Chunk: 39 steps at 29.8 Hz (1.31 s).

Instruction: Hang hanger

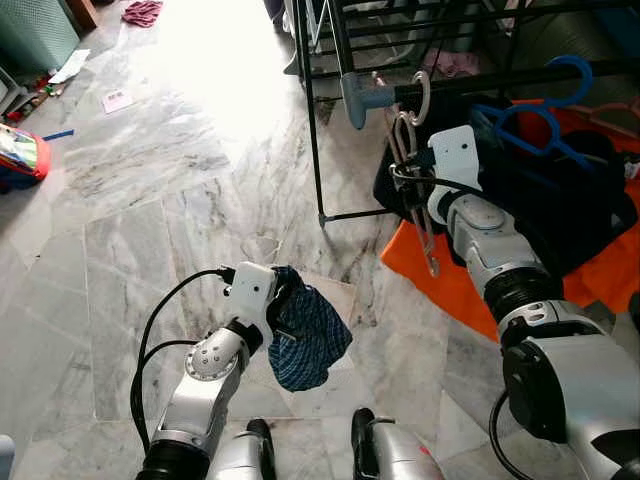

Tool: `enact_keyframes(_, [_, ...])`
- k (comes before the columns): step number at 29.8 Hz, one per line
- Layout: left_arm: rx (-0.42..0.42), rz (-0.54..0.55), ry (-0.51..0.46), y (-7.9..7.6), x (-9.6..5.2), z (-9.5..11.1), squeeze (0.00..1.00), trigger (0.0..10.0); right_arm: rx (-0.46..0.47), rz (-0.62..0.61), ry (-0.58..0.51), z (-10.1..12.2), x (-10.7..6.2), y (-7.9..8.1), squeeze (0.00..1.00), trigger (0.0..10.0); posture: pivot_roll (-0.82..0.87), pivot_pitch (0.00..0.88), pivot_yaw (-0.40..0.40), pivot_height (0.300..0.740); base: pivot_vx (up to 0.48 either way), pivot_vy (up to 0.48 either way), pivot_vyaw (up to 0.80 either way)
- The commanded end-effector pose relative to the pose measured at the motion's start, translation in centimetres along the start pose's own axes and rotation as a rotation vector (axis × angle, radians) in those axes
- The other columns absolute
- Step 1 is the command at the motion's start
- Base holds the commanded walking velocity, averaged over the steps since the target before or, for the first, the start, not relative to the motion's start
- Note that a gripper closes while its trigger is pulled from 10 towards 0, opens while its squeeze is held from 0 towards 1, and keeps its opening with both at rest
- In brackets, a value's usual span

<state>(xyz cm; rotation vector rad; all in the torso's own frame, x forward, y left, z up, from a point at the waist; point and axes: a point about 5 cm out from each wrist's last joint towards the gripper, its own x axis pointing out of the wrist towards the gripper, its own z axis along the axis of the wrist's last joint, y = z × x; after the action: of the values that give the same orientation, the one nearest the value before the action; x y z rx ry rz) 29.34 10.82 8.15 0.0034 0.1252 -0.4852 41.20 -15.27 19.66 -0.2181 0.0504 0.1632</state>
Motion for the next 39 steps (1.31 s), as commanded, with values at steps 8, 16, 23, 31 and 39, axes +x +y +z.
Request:
enact_keyframes(8, [0.007,0.000,0.032,-0.1,-0.2,-0.7,0.00,10.0,0.028,0.024,-0.030,2.0,0.7,0.9,0.22,10.0,-0.03,0.277,0.057,0.740,0.000,0.000,0.00])
enact_keyframes(16, [0.007,0.008,0.036,0.0,-0.5,-0.9,0.00,10.0,0.057,0.049,-0.005,1.8,0.8,1.9,0.04,2.3,-0.02,0.276,0.050,0.740,0.000,0.000,0.00])
enact_keyframes(23, [0.006,0.006,0.040,-0.1,-0.5,-1.0,0.00,10.0,0.096,0.034,0.040,0.6,0.7,2.4,0.00,0.0,-0.03,0.276,0.049,0.740,0.000,0.000,0.00])
enact_keyframes(31, [0.009,-0.002,0.044,-0.2,-0.3,-0.9,0.00,10.0,0.099,0.005,0.069,-0.4,0.5,1.9,0.00,0.0,-0.03,0.272,0.055,0.740,0.000,0.000,0.00])
enact_keyframes(39, [0.012,-0.009,0.050,-0.3,-0.2,-1.0,0.00,10.0,0.080,-0.024,0.070,-0.6,0.3,0.8,0.00,0.0,-0.04,0.272,0.059,0.740,0.000,0.000,0.00])
